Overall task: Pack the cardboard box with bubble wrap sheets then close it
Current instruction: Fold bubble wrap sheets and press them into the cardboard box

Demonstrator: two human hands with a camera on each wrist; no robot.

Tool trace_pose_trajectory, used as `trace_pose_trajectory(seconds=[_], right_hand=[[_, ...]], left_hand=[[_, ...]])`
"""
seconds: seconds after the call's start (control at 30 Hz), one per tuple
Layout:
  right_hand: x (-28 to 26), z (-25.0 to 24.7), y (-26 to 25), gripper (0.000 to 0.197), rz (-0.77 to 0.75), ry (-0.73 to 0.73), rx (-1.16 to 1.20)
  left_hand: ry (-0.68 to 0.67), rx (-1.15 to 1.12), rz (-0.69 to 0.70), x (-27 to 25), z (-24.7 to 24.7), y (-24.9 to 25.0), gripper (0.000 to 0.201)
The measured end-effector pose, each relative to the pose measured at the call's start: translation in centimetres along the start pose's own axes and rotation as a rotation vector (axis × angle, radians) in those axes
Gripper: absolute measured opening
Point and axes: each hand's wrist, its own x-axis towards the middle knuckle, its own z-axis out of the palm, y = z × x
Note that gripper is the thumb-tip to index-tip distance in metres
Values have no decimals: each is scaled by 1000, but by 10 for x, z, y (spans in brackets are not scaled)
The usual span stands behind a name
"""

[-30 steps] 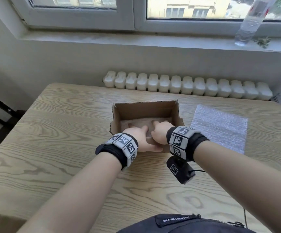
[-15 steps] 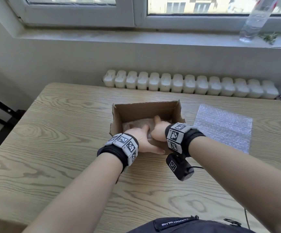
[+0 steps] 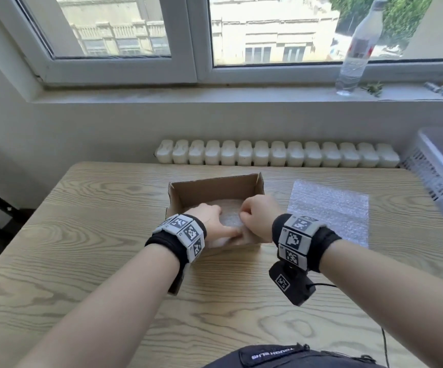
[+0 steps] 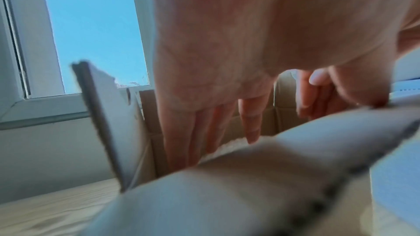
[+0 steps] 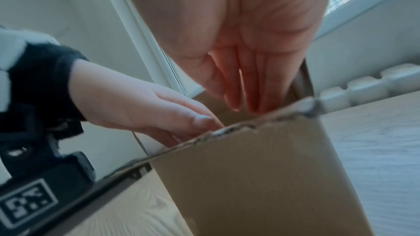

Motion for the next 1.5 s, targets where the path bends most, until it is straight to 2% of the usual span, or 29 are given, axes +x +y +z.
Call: trace_pose_trajectory(seconds=[0.07,0.13,0.2,0.27,0.33,0.43,0.6,0.67,0.77,0.87,0.93,1.17,1.27,1.4,1.5], right_hand=[[-12,-10,9,25,-8,161,165],[-22,-20,22,39,33,286,253],[-27,-28,43,42,89,352,271],[-29,-31,70,35,160,342,223],[-33,-29,98,28,233,221,116],[-42,-19,136,25,295,-56,-73],[-54,9,169,29,324,-350,-374],[-57,14,174,32,366,-413,-372],[-49,21,181,37,401,-422,-308],[-45,15,180,33,438,-420,-270],[-44,6,179,30,434,-336,-246],[-48,-23,176,21,433,150,-51],[-47,-55,158,28,387,386,-14],[-46,-113,122,24,172,665,-66],[-50,-153,98,23,76,775,14]], left_hand=[[76,-30,10,-2,-4,7,80],[172,-88,57,-3,-8,17,71],[280,-142,132,-4,-11,30,64],[376,-176,223,-6,-15,47,57],[414,-161,327,-8,-15,64,52],[369,-77,443,-9,-9,86,46],[299,-14,508,-5,-2,111,42],[280,-6,514,-3,-1,117,42],[305,42,525,-2,0,122,41],[315,50,528,-2,0,123,41],[314,34,530,-2,0,123,41],[349,-25,517,-4,-8,120,44],[351,-99,483,-2,-17,120,59],[380,-319,414,2,-37,119,97],[383,-522,380,6,-59,116,101]])
